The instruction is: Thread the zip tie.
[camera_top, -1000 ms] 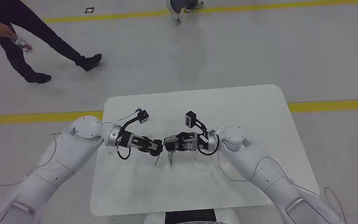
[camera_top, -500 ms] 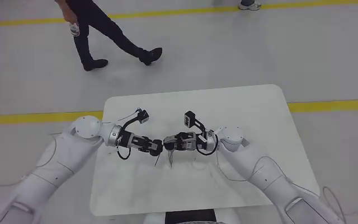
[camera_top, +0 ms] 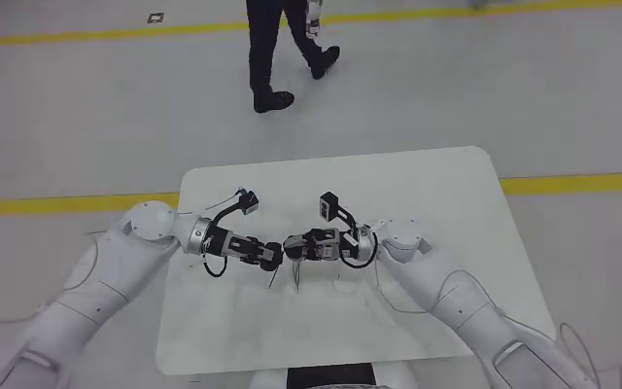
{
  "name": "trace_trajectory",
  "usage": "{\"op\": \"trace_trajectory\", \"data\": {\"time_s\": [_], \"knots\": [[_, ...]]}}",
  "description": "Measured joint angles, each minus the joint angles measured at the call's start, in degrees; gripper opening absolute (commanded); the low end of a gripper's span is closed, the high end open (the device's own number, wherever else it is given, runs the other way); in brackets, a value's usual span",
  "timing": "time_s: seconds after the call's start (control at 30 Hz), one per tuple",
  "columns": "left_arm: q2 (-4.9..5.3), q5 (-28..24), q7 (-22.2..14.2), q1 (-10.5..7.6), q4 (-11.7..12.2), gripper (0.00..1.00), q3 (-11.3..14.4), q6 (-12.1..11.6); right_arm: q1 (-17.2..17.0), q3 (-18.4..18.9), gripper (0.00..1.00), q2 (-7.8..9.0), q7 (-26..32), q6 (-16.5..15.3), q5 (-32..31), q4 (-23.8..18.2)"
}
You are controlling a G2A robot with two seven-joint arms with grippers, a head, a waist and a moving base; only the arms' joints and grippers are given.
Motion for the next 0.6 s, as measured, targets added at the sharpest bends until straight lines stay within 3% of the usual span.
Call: {"op": "trace_trajectory", "data": {"time_s": [0.4, 0.43, 0.53, 0.57, 0.6], "knots": [[0.00, 0.0, 0.0, 0.00, 0.0, 0.00, 0.0, 0.0, 0.2, 0.1, 0.00, -0.23, -0.1, 0.0, -0.4, 0.3], [0.00, 0.0, 0.0, 0.00, 0.0, 0.26, 0.0, 0.0, 0.2, 0.2, 0.00, -0.23, -0.1, 0.0, -0.5, 0.4], [0.00, 0.0, 0.0, 0.00, 0.0, 0.47, 0.0, 0.0, 0.0, 0.3, 0.00, -0.21, -0.3, 0.0, -0.6, 0.4], [0.00, 0.0, 0.0, 0.00, 0.0, 0.50, 0.0, 0.0, 0.0, 0.4, 0.00, -0.21, -0.3, 0.0, -0.6, 0.4], [0.00, 0.0, 0.0, 0.00, 0.0, 0.67, 0.0, 0.0, -0.1, 0.4, 0.00, -0.20, -0.4, 0.0, -0.7, 0.4]]}}
